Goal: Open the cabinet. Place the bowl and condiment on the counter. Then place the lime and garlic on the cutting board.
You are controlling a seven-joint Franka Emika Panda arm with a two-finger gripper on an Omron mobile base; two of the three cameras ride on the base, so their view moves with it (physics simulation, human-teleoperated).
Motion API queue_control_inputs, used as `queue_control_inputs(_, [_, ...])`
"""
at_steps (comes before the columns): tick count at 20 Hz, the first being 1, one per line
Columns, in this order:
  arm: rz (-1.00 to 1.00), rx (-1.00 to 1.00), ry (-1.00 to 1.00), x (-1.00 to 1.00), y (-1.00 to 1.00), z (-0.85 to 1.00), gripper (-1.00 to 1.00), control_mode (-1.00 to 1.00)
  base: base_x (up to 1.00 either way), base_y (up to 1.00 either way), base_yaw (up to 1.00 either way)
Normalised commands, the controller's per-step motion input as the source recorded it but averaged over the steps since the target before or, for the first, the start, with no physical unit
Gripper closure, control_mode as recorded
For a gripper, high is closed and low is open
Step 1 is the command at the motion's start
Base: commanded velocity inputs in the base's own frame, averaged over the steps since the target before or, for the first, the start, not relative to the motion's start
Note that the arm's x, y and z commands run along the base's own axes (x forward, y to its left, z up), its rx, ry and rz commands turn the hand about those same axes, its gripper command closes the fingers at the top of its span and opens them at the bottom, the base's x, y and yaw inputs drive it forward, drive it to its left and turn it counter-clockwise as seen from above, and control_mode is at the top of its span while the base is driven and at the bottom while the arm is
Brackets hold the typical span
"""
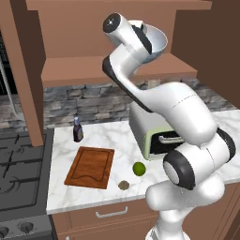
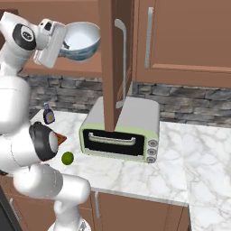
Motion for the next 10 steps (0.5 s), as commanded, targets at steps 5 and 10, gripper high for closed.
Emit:
queue_control_inputs(5, [0.0,0.0,-0.11,-1.0,0.0,0.0,1.0,-1.0,0.0,0.0,0.0])
queue_control_inputs(10, [-0.04,0.0,-0.02,-1.0,0.0,0.0,1.0,-1.0,0.0,0.0,0.0])
